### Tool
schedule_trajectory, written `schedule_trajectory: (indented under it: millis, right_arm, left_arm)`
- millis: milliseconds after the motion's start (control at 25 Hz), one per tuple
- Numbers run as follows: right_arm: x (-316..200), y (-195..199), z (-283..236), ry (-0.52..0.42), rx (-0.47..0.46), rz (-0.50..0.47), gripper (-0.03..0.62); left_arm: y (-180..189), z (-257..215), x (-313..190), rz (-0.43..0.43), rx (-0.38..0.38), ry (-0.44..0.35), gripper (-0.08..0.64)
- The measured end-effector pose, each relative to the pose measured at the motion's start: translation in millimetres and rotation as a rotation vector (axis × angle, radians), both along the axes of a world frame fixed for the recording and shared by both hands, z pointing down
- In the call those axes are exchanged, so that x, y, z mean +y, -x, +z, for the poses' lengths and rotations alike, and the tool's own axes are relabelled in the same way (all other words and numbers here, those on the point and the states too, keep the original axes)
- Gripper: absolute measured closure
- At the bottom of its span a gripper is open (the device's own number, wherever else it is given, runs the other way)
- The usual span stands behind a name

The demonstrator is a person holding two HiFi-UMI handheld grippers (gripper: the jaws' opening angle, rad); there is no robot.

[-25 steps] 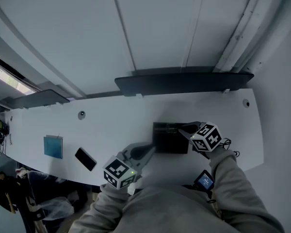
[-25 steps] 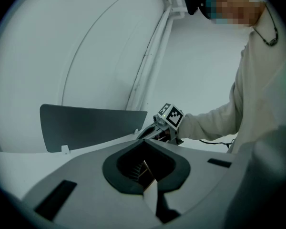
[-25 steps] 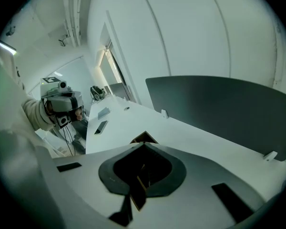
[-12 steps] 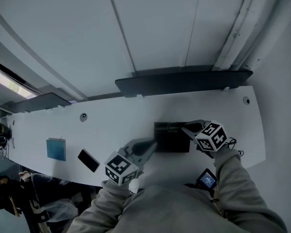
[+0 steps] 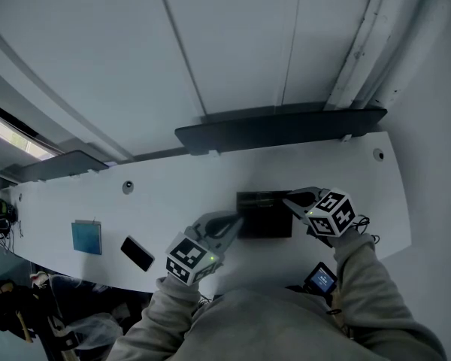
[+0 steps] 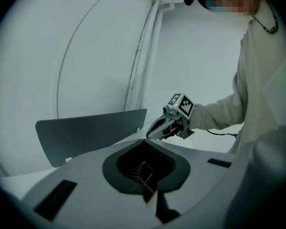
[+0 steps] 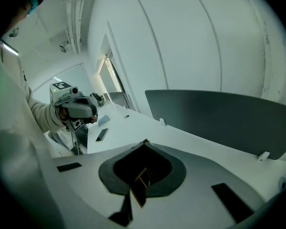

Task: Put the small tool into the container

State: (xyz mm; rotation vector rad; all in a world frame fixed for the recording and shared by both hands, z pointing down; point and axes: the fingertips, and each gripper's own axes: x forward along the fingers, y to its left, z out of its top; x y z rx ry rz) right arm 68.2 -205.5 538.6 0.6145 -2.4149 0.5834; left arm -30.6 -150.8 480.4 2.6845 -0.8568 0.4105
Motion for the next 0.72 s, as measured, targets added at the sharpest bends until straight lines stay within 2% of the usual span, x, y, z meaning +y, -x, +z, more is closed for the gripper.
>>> schedule_trajectory:
  millis: [160,360,520,720]
  right_arm:
    - [2.6,-2.8,-12.1,-0.003,-0.043,0.022,0.571]
    - [13.6,-8.9,-55.8,-0.066,-0.108,0.034,0.571]
    - [22.2,-9.2,-76.9,-0.132,-0.119,0.029,0.571]
    - [27.6,-9.9,-79.1,-0.122,-0.150,0.043,0.572]
  left_arm:
    - [-1.1,-3.4,-5.2,-0.010,0.019,-0.005,0.558]
    - [-2.9,-6.4,-7.4,-0.023,0.025,-0.015,0.558]
    - [-4.1,-4.3,-7.8,-0.027,0.008,-0.031,0.558]
    - [-4.2,-0.6,-5.2,-0.033,0.026,-0.024,0.558]
